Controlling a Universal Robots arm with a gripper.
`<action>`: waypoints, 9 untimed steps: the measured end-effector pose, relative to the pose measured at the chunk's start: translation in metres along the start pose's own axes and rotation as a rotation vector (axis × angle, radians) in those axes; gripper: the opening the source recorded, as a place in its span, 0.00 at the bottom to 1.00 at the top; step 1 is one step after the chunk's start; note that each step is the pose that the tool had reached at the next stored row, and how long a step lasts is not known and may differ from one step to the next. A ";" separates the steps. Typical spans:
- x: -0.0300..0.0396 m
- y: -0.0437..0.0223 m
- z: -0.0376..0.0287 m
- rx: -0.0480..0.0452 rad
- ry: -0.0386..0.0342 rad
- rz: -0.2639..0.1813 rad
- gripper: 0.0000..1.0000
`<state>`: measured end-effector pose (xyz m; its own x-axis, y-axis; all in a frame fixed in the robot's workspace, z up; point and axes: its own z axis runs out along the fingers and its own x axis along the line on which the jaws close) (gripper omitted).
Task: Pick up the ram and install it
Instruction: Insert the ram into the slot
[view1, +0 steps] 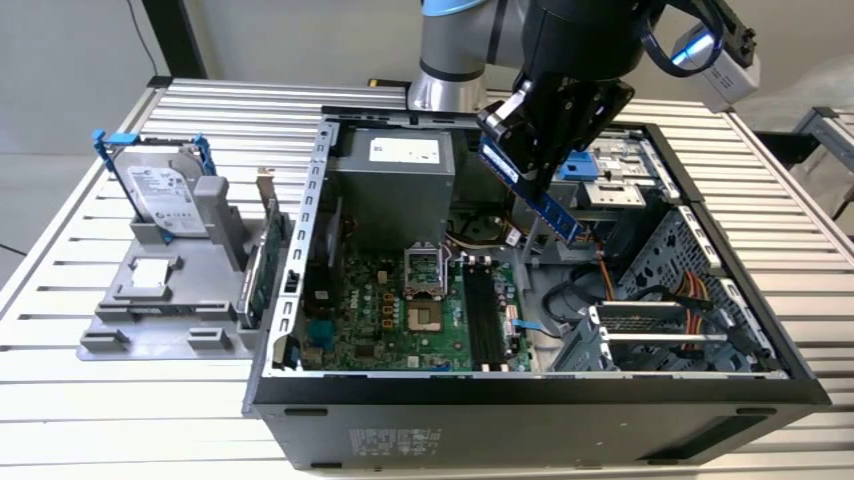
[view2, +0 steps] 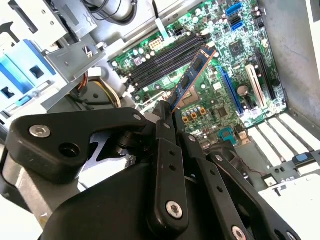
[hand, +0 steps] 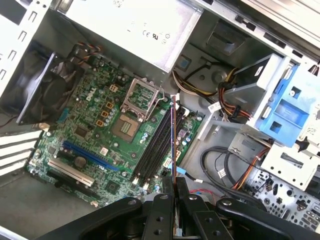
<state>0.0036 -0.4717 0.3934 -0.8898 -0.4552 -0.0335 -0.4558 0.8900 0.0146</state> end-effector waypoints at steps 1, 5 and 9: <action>0.0000 0.0000 0.0000 0.0001 -0.0001 0.002 0.00; 0.0000 0.0000 0.0000 0.0003 -0.0002 0.009 0.00; 0.0000 0.0000 0.0000 0.0006 -0.0003 0.017 0.00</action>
<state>0.0036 -0.4717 0.3934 -0.8975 -0.4398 -0.0335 -0.4405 0.8976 0.0146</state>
